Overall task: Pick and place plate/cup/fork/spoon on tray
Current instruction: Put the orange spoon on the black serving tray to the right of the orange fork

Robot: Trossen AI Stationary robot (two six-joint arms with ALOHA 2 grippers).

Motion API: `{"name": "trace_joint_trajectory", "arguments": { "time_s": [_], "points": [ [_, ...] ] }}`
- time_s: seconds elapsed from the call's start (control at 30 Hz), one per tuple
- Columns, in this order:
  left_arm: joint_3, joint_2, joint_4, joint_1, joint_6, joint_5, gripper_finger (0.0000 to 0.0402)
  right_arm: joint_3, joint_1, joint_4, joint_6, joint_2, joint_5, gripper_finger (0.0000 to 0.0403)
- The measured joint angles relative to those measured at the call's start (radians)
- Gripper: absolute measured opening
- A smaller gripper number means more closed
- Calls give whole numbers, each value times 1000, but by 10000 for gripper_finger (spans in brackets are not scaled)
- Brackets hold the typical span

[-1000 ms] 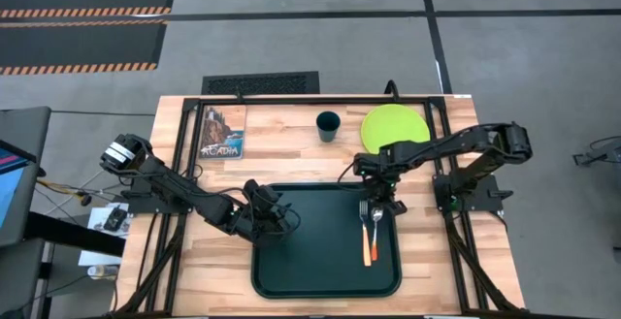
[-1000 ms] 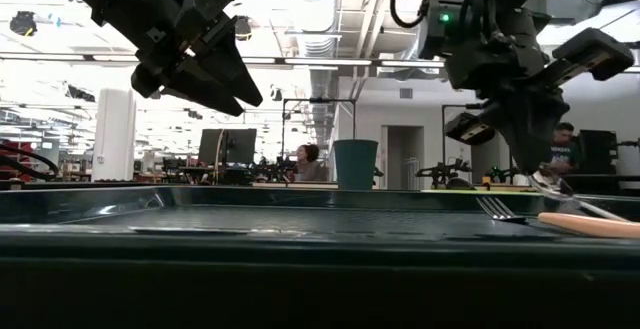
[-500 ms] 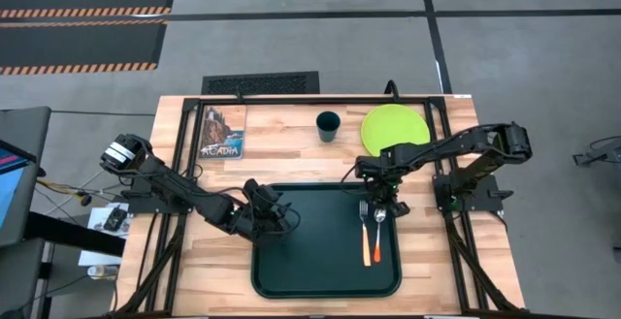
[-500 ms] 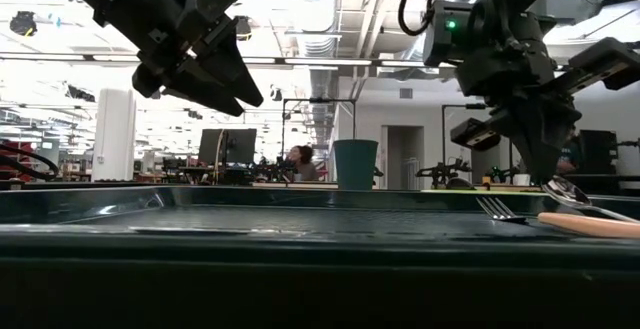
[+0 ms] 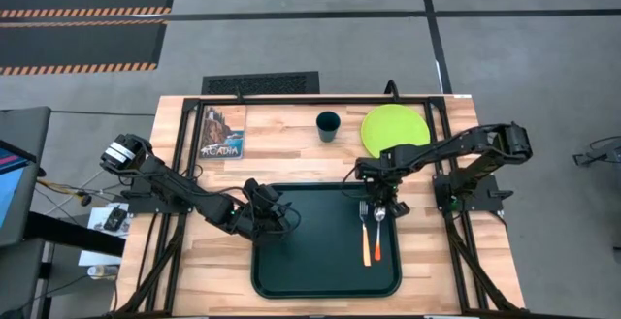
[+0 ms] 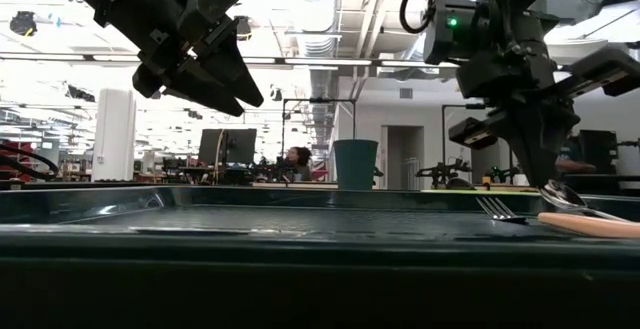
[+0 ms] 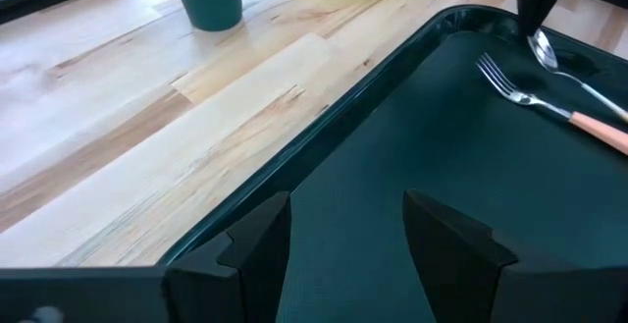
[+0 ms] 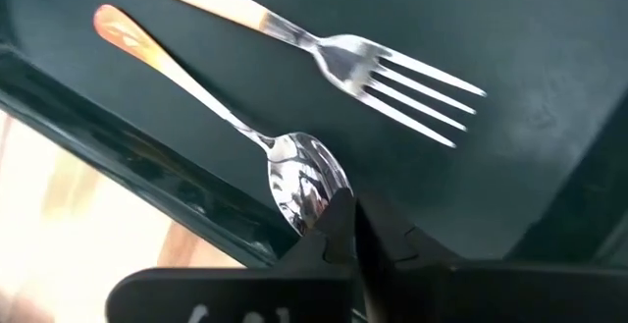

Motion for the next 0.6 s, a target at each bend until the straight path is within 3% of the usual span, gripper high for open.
{"name": "trace_joint_trajectory", "arguments": {
  "time_s": [0.27, 0.6],
  "points": [
    [0, 0, 0, 0, 0, 0, 184, 0, 0, 0, 6, 0, 18, 53],
    [0, 0, 0, 0, 0, 0, 184, 1, 4, 33, 45, 0, 42, 56]
  ]
}}
